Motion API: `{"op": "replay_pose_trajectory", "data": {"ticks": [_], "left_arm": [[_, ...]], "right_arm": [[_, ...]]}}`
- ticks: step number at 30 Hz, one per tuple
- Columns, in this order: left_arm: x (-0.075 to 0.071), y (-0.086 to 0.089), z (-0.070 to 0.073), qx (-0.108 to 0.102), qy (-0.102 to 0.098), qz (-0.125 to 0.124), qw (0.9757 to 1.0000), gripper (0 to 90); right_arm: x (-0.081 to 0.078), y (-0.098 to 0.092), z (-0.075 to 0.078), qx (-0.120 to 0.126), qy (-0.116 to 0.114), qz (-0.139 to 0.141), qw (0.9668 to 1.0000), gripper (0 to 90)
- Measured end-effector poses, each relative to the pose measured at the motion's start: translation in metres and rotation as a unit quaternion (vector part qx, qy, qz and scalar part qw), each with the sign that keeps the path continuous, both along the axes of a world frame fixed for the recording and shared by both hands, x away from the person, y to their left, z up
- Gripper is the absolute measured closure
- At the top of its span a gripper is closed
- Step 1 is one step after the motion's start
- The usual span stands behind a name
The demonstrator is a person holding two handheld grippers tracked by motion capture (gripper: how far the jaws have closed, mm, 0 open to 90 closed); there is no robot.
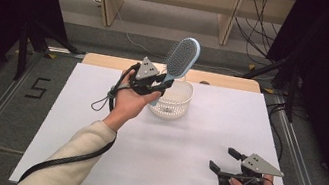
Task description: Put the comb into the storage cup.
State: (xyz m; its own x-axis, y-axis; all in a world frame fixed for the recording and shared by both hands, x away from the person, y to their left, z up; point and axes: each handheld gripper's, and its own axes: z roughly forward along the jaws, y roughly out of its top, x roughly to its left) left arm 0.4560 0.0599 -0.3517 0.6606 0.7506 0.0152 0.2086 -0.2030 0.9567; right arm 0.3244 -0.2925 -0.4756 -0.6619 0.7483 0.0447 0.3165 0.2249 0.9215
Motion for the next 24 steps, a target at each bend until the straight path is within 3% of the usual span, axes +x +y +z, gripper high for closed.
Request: {"op": "replay_pose_trajectory", "data": {"ticks": [24], "left_arm": [[0.0072,0.0002,0.0003,-0.002,0.002,0.007,1.0000,69.6]], "right_arm": [[-0.0001,-0.0001,0.0000,0.000,0.000,0.000,1.0000,14.6]]}}
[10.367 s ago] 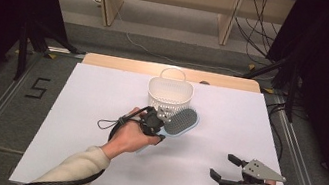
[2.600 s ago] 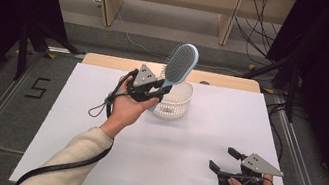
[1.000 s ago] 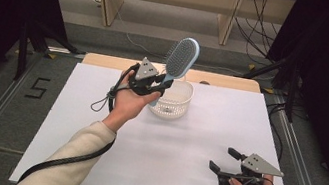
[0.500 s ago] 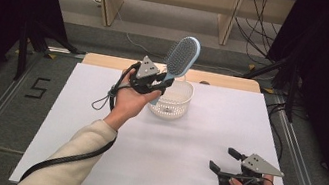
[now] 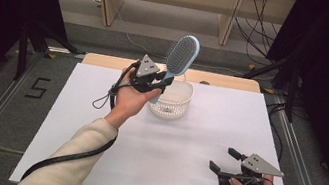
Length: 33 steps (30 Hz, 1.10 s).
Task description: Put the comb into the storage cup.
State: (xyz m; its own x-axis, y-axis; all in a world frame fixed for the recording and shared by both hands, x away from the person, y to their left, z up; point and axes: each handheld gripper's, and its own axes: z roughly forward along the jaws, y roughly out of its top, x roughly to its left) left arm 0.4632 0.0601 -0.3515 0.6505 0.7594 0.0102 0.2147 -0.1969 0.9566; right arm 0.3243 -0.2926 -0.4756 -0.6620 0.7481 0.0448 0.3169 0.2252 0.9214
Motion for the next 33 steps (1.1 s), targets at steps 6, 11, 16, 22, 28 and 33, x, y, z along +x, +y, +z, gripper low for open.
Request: {"op": "replay_pose_trajectory", "data": {"ticks": [6,11,16,22,28,33], "left_arm": [[0.0009,-0.0012,0.0003,0.000,-0.001,-0.001,1.0000,69.6],[0.0017,-0.0017,0.0010,0.001,-0.001,0.000,1.0000,69.6],[0.0029,-0.0026,0.0021,0.003,-0.003,0.000,1.0000,69.6],[0.0047,-0.0032,0.0020,0.003,-0.002,0.001,1.0000,69.6],[0.0070,-0.0028,0.0010,0.005,0.000,0.003,1.0000,69.6],[0.0089,-0.0024,0.0008,0.007,0.001,0.004,1.0000,69.6]], "right_arm": [[-0.0002,0.0000,0.0001,0.001,0.001,0.000,1.0000,14.6],[-0.0003,0.0000,0.0002,0.001,0.001,0.000,1.0000,14.6],[-0.0003,0.0000,0.0002,0.001,0.001,0.000,1.0000,14.6],[-0.0003,0.0001,0.0001,0.001,0.001,0.000,1.0000,14.6],[-0.0003,0.0000,0.0001,0.001,0.002,0.000,1.0000,14.6],[-0.0003,0.0001,0.0000,0.001,0.002,0.000,1.0000,14.6]]}}
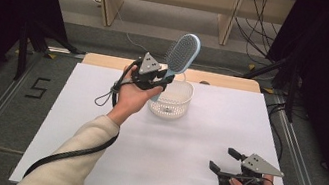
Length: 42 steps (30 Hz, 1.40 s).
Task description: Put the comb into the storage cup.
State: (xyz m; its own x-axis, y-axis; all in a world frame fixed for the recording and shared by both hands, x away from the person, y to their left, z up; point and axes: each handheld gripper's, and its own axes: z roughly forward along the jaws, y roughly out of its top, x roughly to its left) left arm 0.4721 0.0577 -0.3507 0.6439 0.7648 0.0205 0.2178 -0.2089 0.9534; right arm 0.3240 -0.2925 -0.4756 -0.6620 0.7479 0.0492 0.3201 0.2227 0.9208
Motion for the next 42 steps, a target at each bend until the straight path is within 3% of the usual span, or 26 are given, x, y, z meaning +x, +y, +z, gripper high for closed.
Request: {"op": "replay_pose_trajectory", "data": {"ticks": [42], "left_arm": [[0.013,-0.007,-0.001,0.003,0.008,0.007,0.9999,69.5]], "right_arm": [[0.000,0.000,0.000,0.002,-0.001,0.000,1.0000,14.6]]}}
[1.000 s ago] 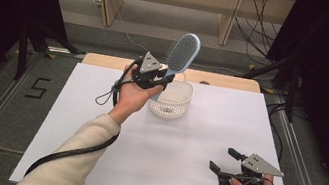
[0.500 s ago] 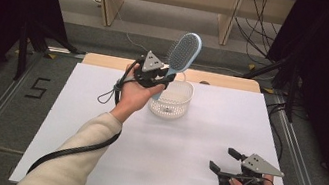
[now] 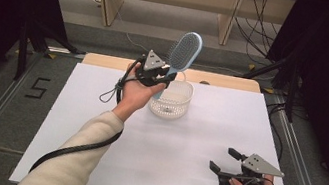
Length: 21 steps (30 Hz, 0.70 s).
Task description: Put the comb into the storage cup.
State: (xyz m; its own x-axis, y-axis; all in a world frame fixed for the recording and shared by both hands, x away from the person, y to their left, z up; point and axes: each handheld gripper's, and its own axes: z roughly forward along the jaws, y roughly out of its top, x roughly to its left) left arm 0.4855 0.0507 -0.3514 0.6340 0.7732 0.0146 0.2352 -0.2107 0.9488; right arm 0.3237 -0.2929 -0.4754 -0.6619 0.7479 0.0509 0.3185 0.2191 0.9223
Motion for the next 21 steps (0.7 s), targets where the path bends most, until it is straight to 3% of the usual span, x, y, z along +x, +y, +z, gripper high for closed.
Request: {"op": "replay_pose_trajectory", "data": {"ticks": [21], "left_arm": [[0.0059,-0.0050,0.0022,0.004,0.002,0.000,1.0000,69.6]], "right_arm": [[-0.0003,0.0000,0.0002,0.002,0.002,0.000,1.0000,14.6]]}}
